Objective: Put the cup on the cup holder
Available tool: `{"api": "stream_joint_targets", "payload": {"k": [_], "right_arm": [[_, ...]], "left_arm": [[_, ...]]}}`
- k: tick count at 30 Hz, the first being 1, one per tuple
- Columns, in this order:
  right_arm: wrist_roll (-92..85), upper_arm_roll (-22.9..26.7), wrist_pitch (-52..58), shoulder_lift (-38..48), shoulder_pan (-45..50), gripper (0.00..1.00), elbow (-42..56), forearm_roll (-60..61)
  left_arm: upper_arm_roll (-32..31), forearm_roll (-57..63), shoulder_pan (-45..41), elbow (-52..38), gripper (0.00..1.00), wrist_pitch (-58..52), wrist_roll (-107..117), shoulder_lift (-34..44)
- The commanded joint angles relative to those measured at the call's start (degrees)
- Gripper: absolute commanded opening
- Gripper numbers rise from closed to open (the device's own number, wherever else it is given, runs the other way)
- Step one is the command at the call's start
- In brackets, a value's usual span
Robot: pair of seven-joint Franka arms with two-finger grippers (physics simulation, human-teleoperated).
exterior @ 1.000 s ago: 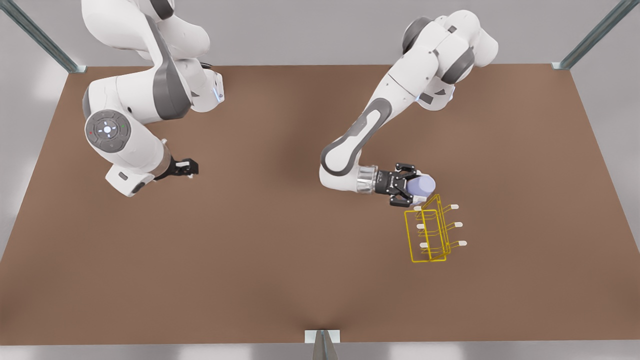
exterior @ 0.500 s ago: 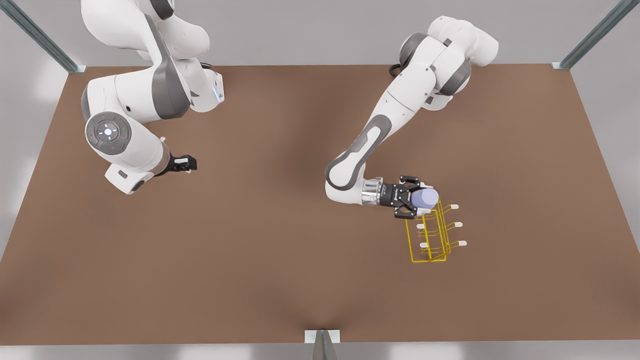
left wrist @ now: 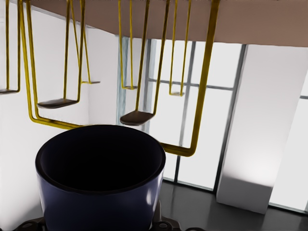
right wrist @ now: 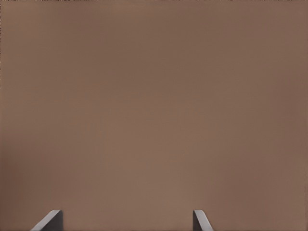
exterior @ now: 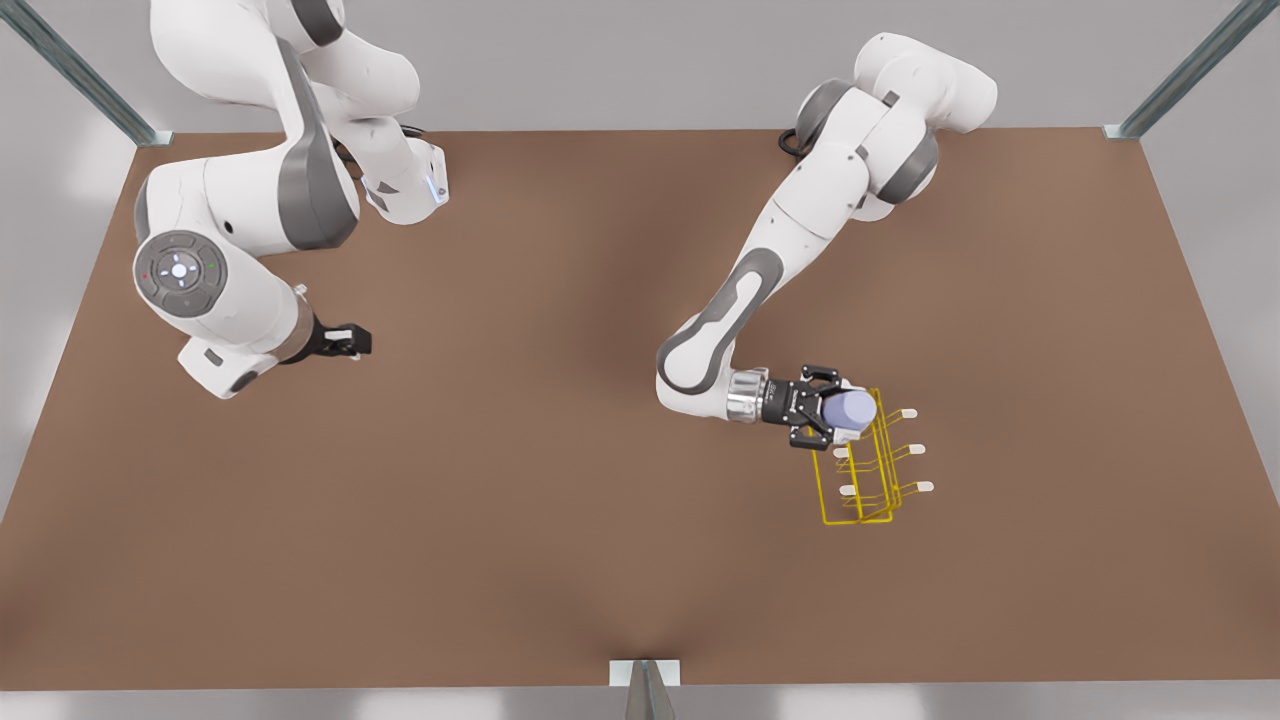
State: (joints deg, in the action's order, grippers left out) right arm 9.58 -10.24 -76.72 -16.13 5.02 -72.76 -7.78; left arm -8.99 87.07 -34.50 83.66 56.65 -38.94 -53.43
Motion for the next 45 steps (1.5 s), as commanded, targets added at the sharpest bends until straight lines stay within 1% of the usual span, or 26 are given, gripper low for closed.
{"api": "stream_joint_targets", "payload": {"k": [1, 6, 13, 14, 15, 23, 28, 29, 30, 31, 36, 39, 40, 43, 45], "right_arm": [[0.26, -0.05, -1.59, -0.04, -0.10, 1.00, 0.08, -0.40], [0.26, -0.13, -1.59, 0.05, 0.08, 1.00, 0.08, 0.04], [0.17, 0.13, -2.03, 0.05, -0.71, 1.00, 0.08, 1.97], [0.08, 0.13, -2.12, 0.05, -3.16, 1.00, 0.08, 3.99], [-0.09, 0.04, -2.12, 0.05, -3.52, 1.00, 0.16, 4.17], [-0.71, -0.13, -3.70, 0.05, -3.88, 1.00, 0.25, 4.08], [-0.27, -0.13, -3.70, 0.05, -3.70, 1.00, 0.25, 4.08], [-0.36, -0.13, -3.70, 0.05, -3.88, 1.00, 0.25, 4.08], [-0.36, -0.13, -3.70, 0.05, -3.88, 1.00, 0.25, 4.08], [-0.44, -0.13, -3.70, 0.05, -3.88, 1.00, 0.25, 4.00], [-0.71, 0.04, -3.70, 0.23, -5.19, 1.00, 0.52, 4.17], [-0.62, -0.22, -3.97, 0.14, -4.31, 1.00, 0.52, 4.08], [-0.62, -0.31, -5.81, 0.05, -4.23, 1.00, 0.34, 4.17], [-0.71, -0.22, -5.81, 0.05, -4.58, 1.00, 0.34, 4.17], [-0.71, -0.22, -5.81, 0.05, -4.84, 1.00, 0.43, 4.17]], "left_arm": [[0.03, -0.23, 0.05, 0.02, 0.76, 0.21, 7.04, -0.10], [0.11, -0.67, 1.19, 1.16, 0.76, 0.30, 8.97, -0.80], [0.03, -2.43, 0.49, 1.95, 0.76, -0.05, 10.29, -0.80], [0.03, -3.83, 0.40, 2.39, 0.76, -0.14, 11.69, -0.80], [0.03, -3.92, 0.23, 2.83, 0.76, -0.23, 11.78, -0.71], [0.11, -5.94, -0.74, 3.71, 0.76, -1.28, 13.37, -0.71], [0.11, -5.94, -1.18, 3.62, 0.77, -1.37, 14.07, -2.12], [0.03, -5.94, -1.18, 3.53, 0.77, -1.46, 14.16, -2.20], [0.11, -5.94, -1.36, 3.53, 0.83, -1.63, 14.16, -2.20], [0.11, -5.94, -1.44, 3.53, 1.00, -1.81, 14.16, -2.20], [0.03, -6.03, -1.53, 3.53, 1.00, -2.69, 14.07, -2.56], [0.03, -6.03, -1.97, 3.09, 1.00, -3.13, 13.72, -2.82], [0.03, -5.94, -1.97, 3.01, 1.00, -3.13, 13.45, -2.82], [0.03, -5.94, -2.32, 1.60, 1.00, -3.74, 12.49, -2.82], [0.03, -5.59, -2.85, -1.38, 1.00, -3.83, 8.36, -2.82]]}}
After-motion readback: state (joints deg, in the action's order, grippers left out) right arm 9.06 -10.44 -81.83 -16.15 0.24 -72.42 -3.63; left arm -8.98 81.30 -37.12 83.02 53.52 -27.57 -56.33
